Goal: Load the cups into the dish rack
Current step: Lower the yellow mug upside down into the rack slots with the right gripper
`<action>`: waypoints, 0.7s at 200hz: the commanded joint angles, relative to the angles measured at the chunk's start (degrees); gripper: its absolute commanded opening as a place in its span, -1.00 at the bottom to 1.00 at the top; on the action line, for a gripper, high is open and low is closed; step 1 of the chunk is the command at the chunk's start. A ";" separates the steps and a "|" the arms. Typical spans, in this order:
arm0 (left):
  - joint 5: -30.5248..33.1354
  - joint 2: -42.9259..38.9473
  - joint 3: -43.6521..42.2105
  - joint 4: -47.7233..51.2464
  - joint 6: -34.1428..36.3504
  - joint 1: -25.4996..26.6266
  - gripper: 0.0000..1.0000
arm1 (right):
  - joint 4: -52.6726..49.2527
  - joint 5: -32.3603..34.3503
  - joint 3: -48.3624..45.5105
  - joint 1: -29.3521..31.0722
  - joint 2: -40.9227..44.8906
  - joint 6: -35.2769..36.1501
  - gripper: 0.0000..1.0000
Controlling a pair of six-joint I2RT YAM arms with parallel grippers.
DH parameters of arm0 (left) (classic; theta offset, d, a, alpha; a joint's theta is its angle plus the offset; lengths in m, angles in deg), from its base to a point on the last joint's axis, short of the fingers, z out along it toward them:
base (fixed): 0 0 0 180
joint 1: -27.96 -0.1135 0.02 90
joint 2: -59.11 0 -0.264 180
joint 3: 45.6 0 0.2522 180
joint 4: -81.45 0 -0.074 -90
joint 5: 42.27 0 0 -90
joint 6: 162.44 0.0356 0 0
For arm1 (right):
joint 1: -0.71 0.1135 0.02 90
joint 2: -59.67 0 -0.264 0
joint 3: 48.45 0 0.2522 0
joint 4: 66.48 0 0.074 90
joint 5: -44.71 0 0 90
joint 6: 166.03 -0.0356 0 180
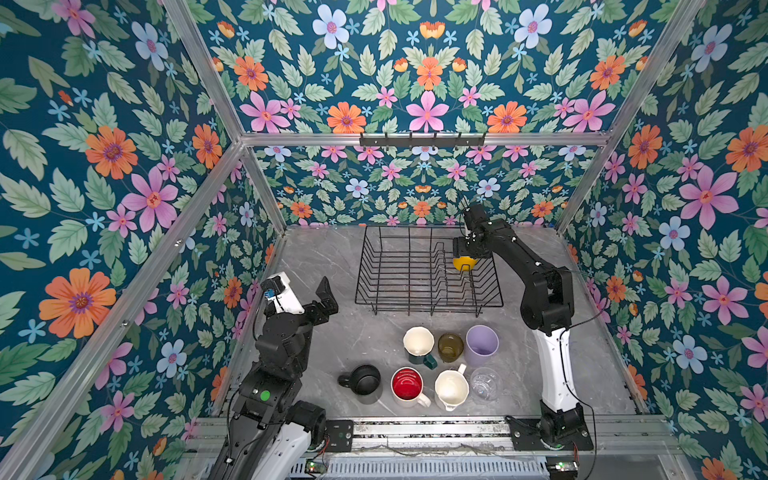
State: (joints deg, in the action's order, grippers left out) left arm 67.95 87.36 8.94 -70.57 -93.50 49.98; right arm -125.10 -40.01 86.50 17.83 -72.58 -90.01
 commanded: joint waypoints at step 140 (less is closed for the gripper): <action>2.28 1.08 0.53 3.26 -3.69 -0.13 0.99 | 0.74 -0.18 -0.27 0.02 1.78 -0.30 0.94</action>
State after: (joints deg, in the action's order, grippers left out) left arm 69.18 87.99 9.13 -67.86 -95.16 49.98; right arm -124.89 -40.30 86.08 17.83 -72.01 -89.99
